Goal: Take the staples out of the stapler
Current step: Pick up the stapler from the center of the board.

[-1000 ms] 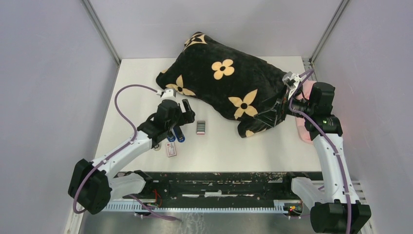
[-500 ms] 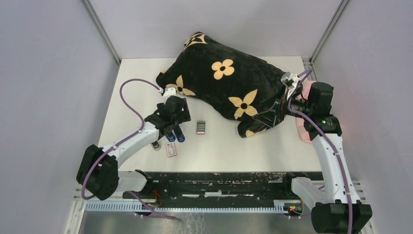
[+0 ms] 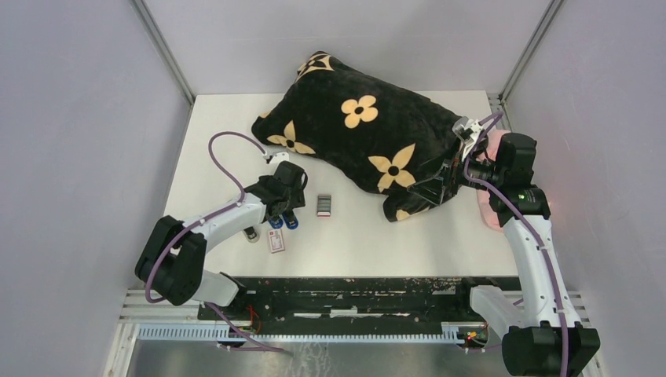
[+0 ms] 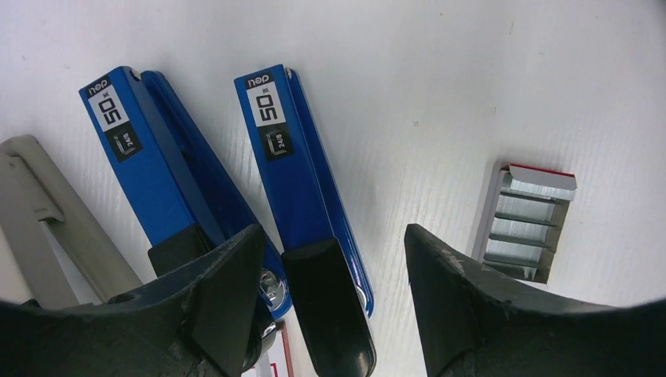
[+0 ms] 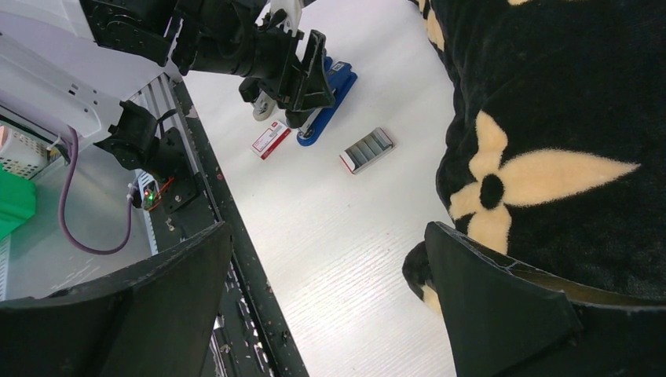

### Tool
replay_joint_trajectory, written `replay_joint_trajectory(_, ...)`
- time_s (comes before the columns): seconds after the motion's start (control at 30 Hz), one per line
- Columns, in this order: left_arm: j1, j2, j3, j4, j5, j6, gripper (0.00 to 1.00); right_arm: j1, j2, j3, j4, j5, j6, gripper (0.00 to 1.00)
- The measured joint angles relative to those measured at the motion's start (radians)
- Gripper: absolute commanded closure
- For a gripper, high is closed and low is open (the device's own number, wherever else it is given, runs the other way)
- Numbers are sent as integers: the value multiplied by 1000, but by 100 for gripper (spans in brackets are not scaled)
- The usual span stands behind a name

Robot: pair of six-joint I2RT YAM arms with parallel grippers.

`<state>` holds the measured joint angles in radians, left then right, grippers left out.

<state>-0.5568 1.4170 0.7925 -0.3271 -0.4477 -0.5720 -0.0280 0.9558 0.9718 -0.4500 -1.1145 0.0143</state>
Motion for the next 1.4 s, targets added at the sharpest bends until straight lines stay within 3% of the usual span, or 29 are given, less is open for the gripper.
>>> replay_joint_trajectory(0.67,0,31,-15,23,95,2,76,0,0,0,0,2,0,1)
replay_joint_trajectory(1.0,-1,10,-45,68,153,24,75,0,0,0,0,3,-1,1)
replay_joint_trajectory(1.4,-2,11,-46,74,187,49,61,0,2,0,0,9,-2,1)
